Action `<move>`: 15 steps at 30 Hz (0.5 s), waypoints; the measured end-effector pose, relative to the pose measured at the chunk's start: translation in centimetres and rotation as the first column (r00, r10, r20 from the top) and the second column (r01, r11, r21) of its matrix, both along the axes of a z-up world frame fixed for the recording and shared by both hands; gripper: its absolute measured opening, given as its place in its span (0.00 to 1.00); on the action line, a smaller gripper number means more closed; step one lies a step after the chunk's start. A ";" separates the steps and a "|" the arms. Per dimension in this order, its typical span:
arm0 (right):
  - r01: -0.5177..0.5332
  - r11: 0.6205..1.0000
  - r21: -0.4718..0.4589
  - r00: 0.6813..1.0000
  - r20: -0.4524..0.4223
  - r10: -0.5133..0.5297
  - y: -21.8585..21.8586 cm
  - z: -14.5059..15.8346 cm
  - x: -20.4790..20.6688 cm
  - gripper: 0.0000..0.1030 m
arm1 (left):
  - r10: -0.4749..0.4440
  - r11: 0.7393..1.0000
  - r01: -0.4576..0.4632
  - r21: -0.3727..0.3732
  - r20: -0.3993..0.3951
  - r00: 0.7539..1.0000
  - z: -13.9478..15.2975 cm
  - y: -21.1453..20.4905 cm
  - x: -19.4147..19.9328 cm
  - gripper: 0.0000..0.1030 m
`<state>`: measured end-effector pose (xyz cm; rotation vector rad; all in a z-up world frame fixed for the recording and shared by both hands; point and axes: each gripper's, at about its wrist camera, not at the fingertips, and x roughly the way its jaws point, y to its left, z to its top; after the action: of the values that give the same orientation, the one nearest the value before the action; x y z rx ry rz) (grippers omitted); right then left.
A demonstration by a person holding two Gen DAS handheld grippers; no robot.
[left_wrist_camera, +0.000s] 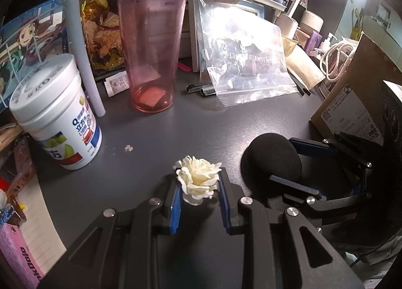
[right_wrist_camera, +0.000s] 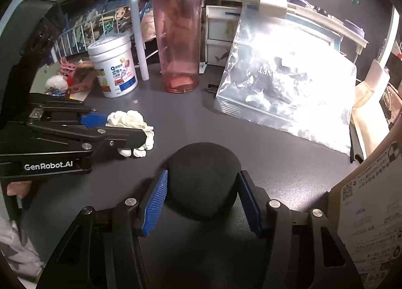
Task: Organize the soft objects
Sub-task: 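Carry the flower and black ball into the box with both tools and release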
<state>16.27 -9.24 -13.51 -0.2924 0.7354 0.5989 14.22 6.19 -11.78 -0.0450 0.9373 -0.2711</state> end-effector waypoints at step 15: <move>-0.025 0.997 0.070 0.998 0.056 0.021 -1.0 2.8 -2.7 0.51 | -0.009 1.000 0.009 -0.003 0.050 0.999 2.2 -0.3 -1.0 0.22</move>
<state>13.61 -10.28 -10.75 -0.2510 0.6570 0.6353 13.19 5.85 -9.61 -0.0365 0.8871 -0.2804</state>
